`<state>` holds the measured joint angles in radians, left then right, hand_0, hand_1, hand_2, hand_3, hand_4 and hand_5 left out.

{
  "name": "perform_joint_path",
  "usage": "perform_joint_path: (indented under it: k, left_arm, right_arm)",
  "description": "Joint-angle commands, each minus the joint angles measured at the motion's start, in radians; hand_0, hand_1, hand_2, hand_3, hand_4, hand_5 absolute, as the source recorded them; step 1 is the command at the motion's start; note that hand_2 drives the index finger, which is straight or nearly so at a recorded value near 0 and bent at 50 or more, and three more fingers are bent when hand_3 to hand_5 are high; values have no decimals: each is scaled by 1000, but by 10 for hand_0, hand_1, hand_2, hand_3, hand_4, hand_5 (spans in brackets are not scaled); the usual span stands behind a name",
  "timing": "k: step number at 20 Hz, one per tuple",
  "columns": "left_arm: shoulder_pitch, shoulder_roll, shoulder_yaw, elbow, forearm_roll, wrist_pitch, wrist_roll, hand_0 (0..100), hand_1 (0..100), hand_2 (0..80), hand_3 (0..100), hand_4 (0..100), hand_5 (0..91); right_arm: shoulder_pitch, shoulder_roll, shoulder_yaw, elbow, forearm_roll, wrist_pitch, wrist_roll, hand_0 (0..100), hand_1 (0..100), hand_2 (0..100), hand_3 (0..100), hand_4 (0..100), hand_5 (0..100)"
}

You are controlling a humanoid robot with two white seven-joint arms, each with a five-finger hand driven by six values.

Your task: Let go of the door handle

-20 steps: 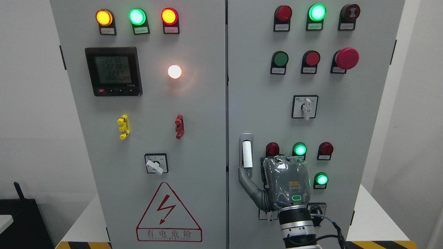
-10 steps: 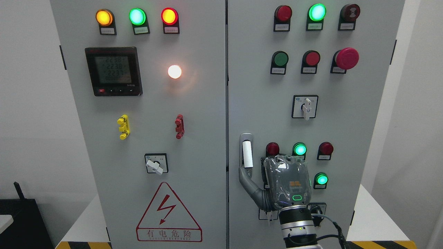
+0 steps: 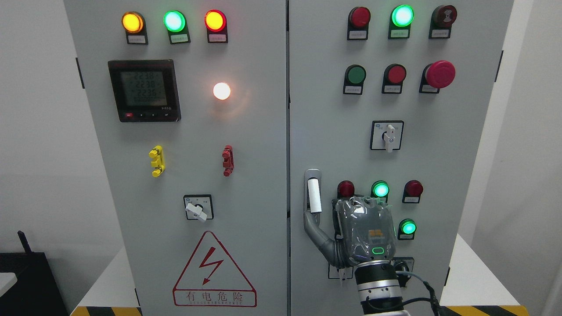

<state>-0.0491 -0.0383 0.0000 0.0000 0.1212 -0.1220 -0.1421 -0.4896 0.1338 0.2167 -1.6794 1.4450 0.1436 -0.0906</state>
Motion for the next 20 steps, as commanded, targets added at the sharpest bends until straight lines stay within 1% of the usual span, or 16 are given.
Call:
perform_joint_path:
  k: [1, 16, 20]
  left_arm:
    - [0, 0, 11, 17, 0, 1, -1, 120, 389, 0, 0, 0, 0]
    - [0, 0, 11, 17, 0, 1, -1, 120, 389, 0, 0, 0, 0]
    - [0, 0, 11, 17, 0, 1, -1, 120, 389, 0, 0, 0, 0]
  right_arm:
    - [0, 0, -7, -2, 0, 1, 0, 374, 44, 924, 1000, 899, 915]
    - [0, -2, -19, -9, 0, 1, -1, 383, 60, 923, 1000, 903, 922]
    - [0, -2, -30, -14, -2, 1, -1, 385, 60, 923, 1000, 904, 924]
